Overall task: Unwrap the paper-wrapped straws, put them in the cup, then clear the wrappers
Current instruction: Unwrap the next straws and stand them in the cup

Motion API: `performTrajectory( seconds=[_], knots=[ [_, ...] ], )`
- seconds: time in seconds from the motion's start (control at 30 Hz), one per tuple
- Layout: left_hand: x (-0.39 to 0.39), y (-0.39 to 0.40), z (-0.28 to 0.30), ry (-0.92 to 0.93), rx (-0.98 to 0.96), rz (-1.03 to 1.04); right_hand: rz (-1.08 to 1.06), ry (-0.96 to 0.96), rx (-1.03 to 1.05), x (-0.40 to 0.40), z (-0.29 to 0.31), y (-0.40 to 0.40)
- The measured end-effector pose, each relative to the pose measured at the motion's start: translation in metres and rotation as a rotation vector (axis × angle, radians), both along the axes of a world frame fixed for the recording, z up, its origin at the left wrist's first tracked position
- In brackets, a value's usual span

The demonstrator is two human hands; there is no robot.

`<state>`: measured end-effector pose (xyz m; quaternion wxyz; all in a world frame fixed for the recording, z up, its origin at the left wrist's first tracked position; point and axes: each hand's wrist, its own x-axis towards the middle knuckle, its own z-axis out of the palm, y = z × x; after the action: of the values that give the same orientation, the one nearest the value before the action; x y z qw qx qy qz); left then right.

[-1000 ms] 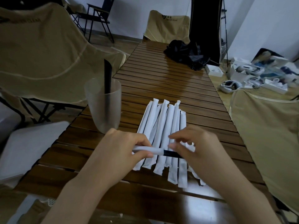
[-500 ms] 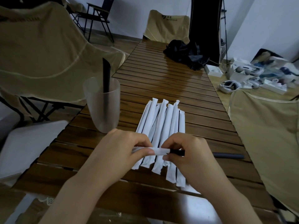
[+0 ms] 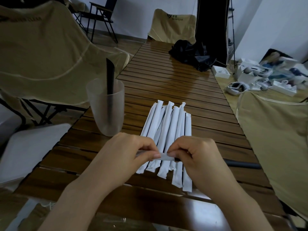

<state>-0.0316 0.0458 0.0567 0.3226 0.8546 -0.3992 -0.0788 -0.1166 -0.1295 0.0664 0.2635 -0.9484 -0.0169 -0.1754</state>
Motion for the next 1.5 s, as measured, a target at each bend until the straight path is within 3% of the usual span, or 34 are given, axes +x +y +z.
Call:
performTrajectory(
  seconds=[0.63,0.87,1.03,1.23,1.5],
  knots=[
    [-0.001,-0.005,0.008,-0.119,-0.041,0.037,-0.257,0.057,0.137,0.002,-0.005,0.016],
    [-0.001,-0.001,0.007,0.028,-0.069,0.061,-0.023,-0.061,0.002,0.004,0.0,0.011],
    [-0.005,-0.002,0.005,0.174,-0.029,0.047,-0.001,-0.137,-0.124,0.002,0.0,0.01],
    [-0.004,-0.005,0.009,0.253,-0.147,0.077,-0.081,-0.19,-0.1,0.0,0.003,0.017],
    [-0.008,-0.007,0.009,0.179,-0.245,0.028,-0.271,-0.144,-0.015,0.0,0.002,0.023]
  ],
)
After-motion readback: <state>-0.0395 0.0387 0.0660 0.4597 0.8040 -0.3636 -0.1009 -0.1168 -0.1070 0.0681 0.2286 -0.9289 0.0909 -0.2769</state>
